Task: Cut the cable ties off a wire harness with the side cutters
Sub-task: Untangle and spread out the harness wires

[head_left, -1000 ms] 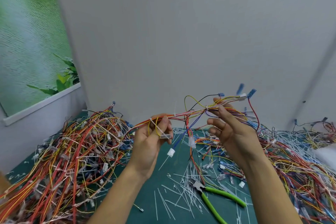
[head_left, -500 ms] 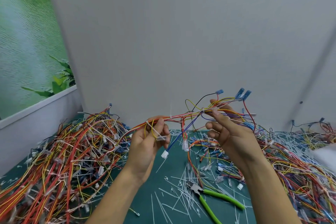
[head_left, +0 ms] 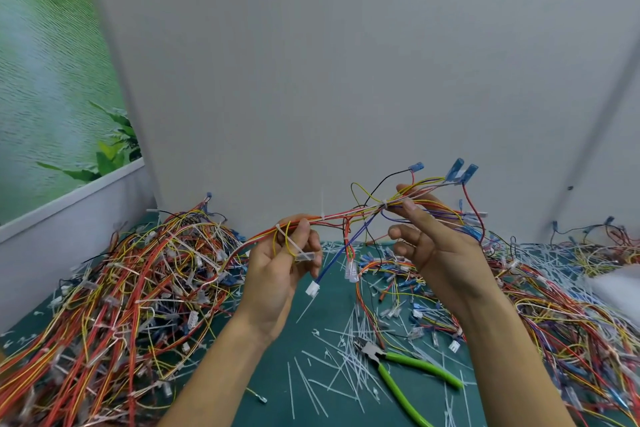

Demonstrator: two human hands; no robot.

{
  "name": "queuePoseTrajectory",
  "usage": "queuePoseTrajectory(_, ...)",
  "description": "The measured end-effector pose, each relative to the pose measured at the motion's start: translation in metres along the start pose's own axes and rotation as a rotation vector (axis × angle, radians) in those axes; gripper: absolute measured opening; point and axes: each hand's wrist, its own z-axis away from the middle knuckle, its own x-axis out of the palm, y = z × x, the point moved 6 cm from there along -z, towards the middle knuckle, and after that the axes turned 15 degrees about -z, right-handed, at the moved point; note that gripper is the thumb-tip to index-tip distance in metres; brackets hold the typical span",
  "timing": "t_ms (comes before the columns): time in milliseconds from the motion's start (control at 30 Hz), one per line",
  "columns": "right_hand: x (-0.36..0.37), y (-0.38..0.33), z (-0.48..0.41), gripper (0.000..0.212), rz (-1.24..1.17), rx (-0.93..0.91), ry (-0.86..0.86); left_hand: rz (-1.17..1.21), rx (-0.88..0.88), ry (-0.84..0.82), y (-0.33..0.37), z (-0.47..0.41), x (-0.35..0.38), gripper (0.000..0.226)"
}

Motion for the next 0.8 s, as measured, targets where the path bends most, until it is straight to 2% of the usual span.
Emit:
queuePoseTrajectory(233, -0.001, 0.002, -0.003, 0.044, -0.050, 0.049, 0.103, 0.012, -0.007, -0.002, 0.000, 0.000, -0.001, 0.015)
queuePoseTrajectory(400, -0.003, 0.001, 0.000, 0.022, -0.167, 0.008, 0.177, 0.037, -0.018, 0.000, -0.001, -0.001, -0.003, 0.027)
queuePoseTrajectory(567, 0.000, -0.003, 0.001, 0.022, -0.238, 0.023, 0.162, 0.064, 0.027, 0.039, -0.001, -0.003, -0.008, 0.032)
queuePoseTrajectory(800, 0.001, -0.003, 0.000, 0.014, -0.391, 0.104, 0.077, 0.189, -0.029, 0.075, 0.002, -0.007, -0.017, 0.034)
